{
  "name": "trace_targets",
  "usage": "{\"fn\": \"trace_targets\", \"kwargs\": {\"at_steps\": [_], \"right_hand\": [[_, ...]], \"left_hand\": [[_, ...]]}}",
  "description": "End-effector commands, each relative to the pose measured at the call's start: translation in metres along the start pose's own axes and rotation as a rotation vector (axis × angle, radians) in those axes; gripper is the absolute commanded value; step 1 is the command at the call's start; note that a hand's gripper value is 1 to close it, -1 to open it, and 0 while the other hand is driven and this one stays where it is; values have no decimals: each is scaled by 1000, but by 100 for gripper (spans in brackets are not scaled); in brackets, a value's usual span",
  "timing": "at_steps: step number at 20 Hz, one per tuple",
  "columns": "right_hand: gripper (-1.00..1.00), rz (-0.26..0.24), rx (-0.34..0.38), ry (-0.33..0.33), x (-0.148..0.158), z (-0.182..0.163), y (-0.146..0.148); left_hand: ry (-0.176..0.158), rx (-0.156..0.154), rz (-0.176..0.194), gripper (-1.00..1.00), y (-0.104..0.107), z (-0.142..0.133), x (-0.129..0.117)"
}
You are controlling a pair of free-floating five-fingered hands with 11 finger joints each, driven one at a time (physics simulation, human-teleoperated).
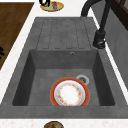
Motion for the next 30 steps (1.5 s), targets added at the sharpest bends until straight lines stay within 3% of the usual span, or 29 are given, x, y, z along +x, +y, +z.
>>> {"fn": "trace_targets", "kwargs": {"at_steps": [1,3,4,5,6,8,9,10,11,14,15,16,17,18,19,20,21,22,23,24,26,30], "right_hand": [[0,0,0,0,0,0,0],[0,0,0,0,0,0,0],[0,0,0,0,0,0,0],[0,0,0,0,0,0,0],[0,0,0,0,0,0,0],[0,0,0,0,0,0,0],[0,0,0,0,0,0,0],[0,0,0,0,0,0,0],[0,0,0,0,0,0,0],[0,0,0,0,0,0,0],[0,0,0,0,0,0,0],[0,0,0,0,0,0,0],[0,0,0,0,0,0,0],[0,0,0,0,0,0,0],[0,0,0,0,0,0,0],[0,0,0,0,0,0,0],[0,0,0,0,0,0,0],[0,0,0,0,0,0,0],[0,0,0,0,0,0,0],[0,0,0,0,0,0,0],[0,0,0,0,0,0,0],[0,0,0,0,0,0,0]], "left_hand": [[7,7,40,100,-6,34,-4],[8,1,33,100,-9,52,-10],[44,2,9,100,-10,47,-19],[36,-8,-3,100,-11,38,-27],[5,-6,-32,100,-16,52,-29],[-7,25,-35,100,-25,73,-43],[-25,59,-40,100,-25,81,-38],[-33,71,-14,100,-29,89,-35],[-49,79,-14,100,-30,95,-31],[-114,123,-51,100,-31,104,-18],[-133,155,-49,100,-32,105,-7],[-123,204,-61,100,-31,105,2],[-120,223,-83,100,-24,102,-3],[-133,220,-91,100,-20,97,-9],[-168,196,-96,100,-21,94,-8],[-161,204,-102,-100,-18,92,-7],[-184,352,-91,-100,-9,84,3],[-199,359,-114,-100,-3,81,6],[-192,341,-147,-100,7,68,9],[-201,329,-149,-100,12,66,14],[-179,308,-141,-100,21,57,20],[-165,274,-132,-100,30,39,42]]}}
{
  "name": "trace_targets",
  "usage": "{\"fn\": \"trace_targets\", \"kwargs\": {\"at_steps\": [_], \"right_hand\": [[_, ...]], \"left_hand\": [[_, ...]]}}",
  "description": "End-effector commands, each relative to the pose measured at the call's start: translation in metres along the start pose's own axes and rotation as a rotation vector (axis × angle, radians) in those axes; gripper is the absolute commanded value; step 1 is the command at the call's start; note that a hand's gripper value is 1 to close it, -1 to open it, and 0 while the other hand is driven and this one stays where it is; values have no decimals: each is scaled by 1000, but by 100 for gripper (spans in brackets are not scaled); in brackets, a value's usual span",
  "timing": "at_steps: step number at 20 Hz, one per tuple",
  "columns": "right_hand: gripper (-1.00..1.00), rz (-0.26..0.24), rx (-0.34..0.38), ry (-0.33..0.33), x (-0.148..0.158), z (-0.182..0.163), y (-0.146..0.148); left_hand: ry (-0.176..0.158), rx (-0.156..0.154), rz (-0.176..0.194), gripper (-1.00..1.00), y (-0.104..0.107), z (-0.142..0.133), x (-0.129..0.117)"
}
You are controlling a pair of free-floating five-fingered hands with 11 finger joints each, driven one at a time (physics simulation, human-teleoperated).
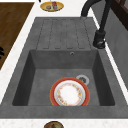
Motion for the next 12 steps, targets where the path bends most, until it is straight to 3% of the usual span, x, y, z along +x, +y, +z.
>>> {"fn": "trace_targets", "kwargs": {"at_steps": [1,7,12], "right_hand": [[0,0,0,0,0,0,0],[0,0,0,0,0,0,0],[0,0,0,0,0,0,0]], "left_hand": [[41,-18,-36,-100,2,-23,14],[19,-77,1,-100,-7,-60,10],[24,-88,10,-100,-18,-89,3]]}}
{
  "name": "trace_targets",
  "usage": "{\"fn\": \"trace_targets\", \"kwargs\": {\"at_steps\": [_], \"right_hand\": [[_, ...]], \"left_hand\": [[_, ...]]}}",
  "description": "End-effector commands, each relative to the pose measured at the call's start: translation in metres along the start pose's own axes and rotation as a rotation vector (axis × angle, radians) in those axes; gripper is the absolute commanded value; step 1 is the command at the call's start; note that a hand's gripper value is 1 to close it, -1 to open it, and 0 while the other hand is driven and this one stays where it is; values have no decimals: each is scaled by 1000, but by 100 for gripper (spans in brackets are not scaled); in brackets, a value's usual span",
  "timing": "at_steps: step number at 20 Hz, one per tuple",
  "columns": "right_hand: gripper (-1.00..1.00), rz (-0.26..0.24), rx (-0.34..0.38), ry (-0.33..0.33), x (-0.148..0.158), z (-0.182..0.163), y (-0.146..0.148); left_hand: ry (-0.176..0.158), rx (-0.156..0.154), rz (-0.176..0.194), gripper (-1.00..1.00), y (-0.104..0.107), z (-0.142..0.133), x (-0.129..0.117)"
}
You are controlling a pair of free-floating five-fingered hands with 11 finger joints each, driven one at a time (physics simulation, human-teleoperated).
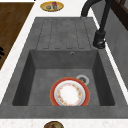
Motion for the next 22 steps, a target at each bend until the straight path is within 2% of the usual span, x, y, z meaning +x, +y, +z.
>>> {"fn": "trace_targets", "kwargs": {"at_steps": [1,8,12,15,18,20,22], "right_hand": [[0,0,0,0,0,0,0],[0,0,0,0,0,0,0],[0,0,0,0,0,0,0],[0,0,0,0,0,0,0],[0,0,0,0,0,0,0],[0,0,0,0,0,0,0],[0,0,0,0,0,0,0]], "left_hand": [[22,-61,5,-100,-9,-22,-5],[34,-80,14,-100,-30,-58,-13],[55,-70,7,-100,-49,-68,-24],[73,-57,14,-100,-64,-72,-32],[65,-78,7,-100,-72,-85,-37],[73,-91,9,-100,-75,-91,-39],[74,-91,6,-100,-79,-98,-43]]}}
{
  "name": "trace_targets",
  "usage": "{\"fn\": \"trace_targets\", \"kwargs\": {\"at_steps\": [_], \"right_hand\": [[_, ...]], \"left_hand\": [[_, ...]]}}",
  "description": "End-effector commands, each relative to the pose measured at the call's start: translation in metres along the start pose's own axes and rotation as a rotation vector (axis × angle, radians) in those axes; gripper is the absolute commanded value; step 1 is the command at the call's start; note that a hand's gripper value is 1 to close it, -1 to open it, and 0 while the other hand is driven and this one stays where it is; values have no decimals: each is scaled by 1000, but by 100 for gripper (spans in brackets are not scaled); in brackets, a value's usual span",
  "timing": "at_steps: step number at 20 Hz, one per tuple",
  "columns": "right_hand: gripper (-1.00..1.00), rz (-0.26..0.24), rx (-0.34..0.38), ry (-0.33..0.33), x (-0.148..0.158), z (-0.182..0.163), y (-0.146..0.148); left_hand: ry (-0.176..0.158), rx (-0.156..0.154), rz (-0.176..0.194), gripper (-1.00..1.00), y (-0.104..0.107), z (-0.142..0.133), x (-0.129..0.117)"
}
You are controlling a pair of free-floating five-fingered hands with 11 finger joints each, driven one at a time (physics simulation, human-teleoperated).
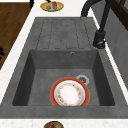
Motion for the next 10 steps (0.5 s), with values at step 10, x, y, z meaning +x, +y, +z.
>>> {"fn": "trace_targets", "kwargs": {"at_steps": [10], "right_hand": [[0,0,0,0,0,0,0]], "left_hand": [[39,-72,-4,-100,-26,-62,-23]]}}
